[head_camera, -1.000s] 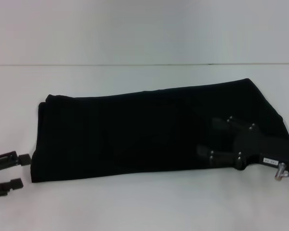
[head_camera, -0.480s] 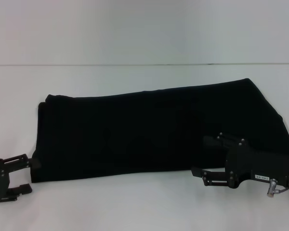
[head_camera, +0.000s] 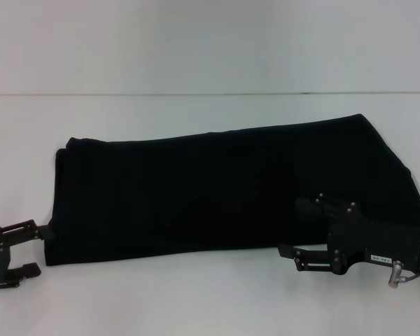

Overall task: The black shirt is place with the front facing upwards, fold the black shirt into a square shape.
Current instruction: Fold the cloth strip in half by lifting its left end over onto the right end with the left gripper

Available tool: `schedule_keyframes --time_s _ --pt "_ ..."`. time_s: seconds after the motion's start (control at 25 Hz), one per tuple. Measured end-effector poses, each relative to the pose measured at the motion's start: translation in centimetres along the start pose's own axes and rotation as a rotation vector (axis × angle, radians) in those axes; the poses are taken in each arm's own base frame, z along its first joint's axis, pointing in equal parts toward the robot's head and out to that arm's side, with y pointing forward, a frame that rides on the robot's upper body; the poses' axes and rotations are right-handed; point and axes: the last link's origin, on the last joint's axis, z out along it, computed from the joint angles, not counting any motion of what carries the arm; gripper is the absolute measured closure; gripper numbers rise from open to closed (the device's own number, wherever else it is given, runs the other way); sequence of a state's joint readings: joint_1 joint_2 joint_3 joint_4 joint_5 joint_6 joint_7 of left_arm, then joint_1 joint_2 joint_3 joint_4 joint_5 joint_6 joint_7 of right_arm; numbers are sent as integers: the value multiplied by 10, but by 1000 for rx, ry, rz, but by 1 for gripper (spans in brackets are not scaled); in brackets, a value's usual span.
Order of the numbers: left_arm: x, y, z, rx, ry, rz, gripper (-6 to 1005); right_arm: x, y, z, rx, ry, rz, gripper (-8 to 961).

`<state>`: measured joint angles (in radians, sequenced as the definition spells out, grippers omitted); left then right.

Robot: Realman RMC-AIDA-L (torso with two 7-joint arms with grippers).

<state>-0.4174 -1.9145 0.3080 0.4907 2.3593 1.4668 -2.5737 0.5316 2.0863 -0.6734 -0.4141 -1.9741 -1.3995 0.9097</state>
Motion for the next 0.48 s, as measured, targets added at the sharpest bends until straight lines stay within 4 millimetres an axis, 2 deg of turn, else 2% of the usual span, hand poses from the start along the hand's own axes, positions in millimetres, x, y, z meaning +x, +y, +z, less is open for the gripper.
schedule_keyframes --time_s 0.2,0.48 --pt "1 4 9 3 4 6 131 0 0 0 -1 0 2 22" --pt "7 19 26 -4 -2 43 135 1 1 0 -3 0 8 26"
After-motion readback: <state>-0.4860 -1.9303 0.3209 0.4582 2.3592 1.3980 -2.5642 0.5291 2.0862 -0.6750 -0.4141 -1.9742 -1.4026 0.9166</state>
